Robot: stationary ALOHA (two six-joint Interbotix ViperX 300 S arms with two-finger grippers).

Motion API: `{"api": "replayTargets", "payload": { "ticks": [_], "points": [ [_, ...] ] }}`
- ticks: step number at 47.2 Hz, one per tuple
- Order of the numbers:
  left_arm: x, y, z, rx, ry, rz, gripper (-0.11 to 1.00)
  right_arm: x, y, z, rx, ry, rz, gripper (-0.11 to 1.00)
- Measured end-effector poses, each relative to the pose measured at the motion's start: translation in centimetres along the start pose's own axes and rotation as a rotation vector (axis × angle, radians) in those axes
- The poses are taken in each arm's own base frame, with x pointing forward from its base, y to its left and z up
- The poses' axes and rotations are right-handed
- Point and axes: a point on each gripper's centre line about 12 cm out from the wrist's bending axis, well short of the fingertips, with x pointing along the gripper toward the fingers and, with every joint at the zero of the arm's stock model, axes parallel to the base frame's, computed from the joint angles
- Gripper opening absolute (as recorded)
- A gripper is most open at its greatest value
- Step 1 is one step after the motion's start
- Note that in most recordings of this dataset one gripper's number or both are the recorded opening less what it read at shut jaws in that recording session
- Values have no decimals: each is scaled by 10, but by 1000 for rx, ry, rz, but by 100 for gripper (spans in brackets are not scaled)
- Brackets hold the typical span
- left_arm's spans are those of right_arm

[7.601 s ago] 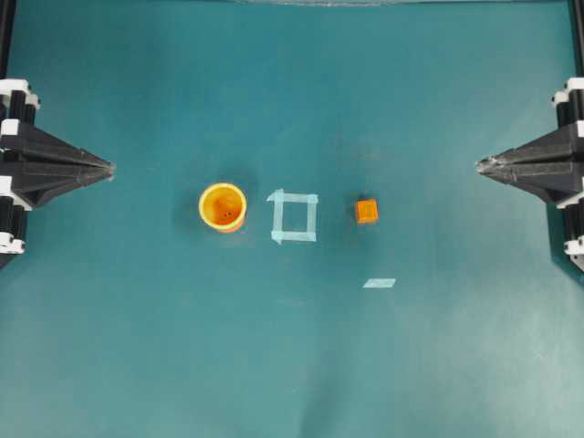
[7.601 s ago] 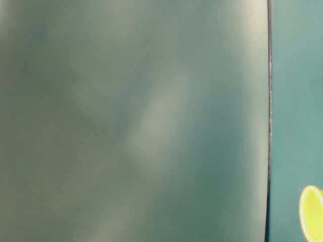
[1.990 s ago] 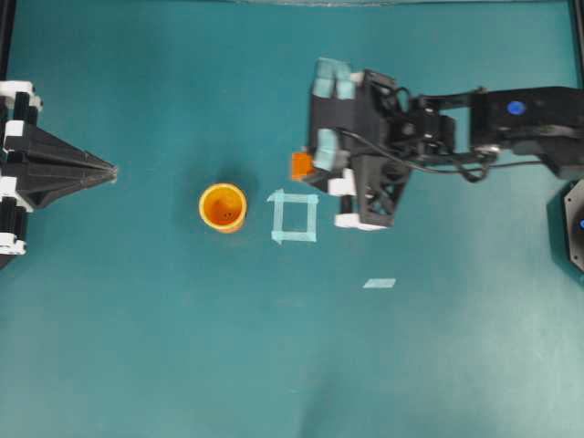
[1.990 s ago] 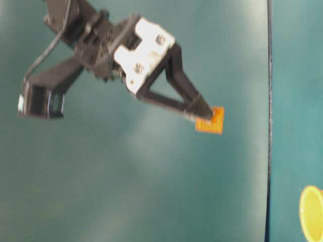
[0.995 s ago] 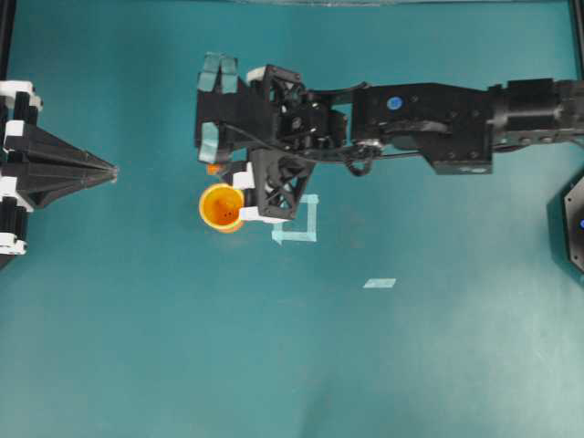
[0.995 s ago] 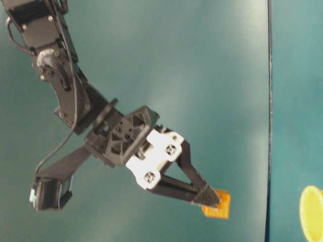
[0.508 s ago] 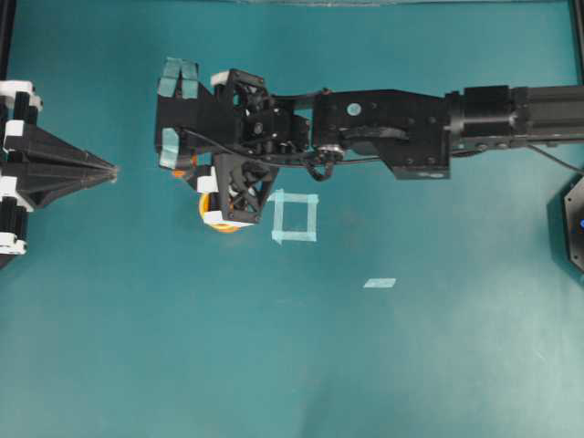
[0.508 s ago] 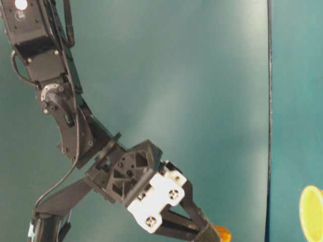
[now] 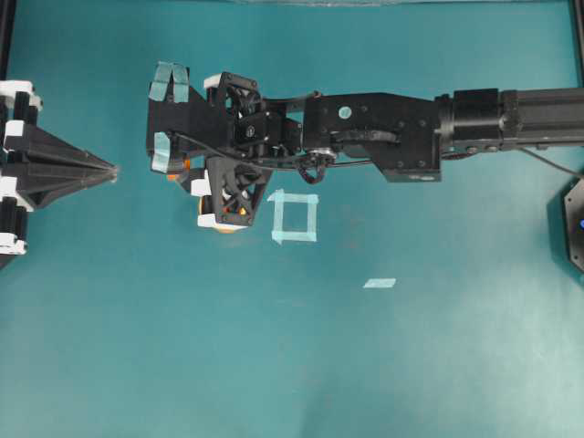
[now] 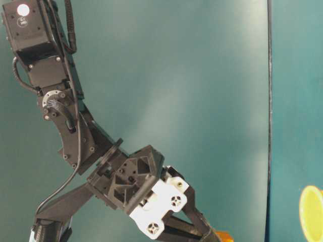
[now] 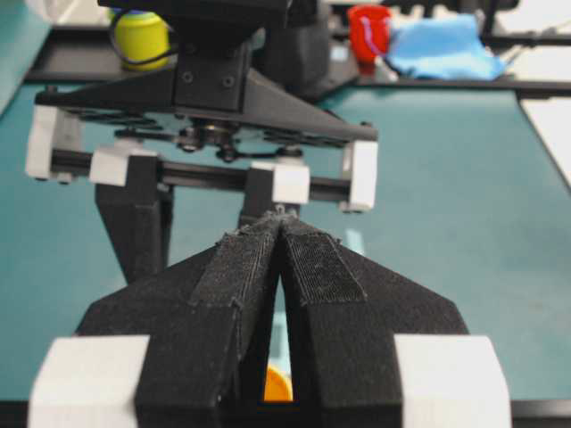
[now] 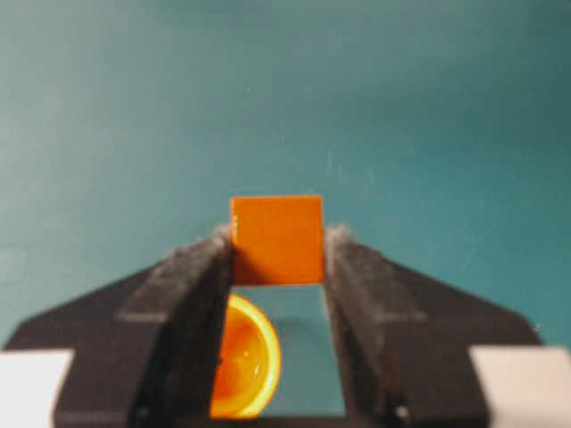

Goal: Move the block to the left with right arm.

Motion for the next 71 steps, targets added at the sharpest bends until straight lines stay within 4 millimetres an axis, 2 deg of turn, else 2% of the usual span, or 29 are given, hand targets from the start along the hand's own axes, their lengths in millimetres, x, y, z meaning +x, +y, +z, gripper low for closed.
{"api": "replayTargets", "payload": {
  "ticks": [24, 48, 71],
  "points": [
    [0, 0, 0, 2, 0, 2, 0, -1, 1, 2, 1, -3, 1, 41],
    [0, 0, 0, 5, 2, 2, 0, 15, -1, 17, 4, -37, -2, 41],
    [0, 0, 0, 9, 0, 2, 0, 26, 1, 21, 2, -45, 0, 41]
  ]
}}
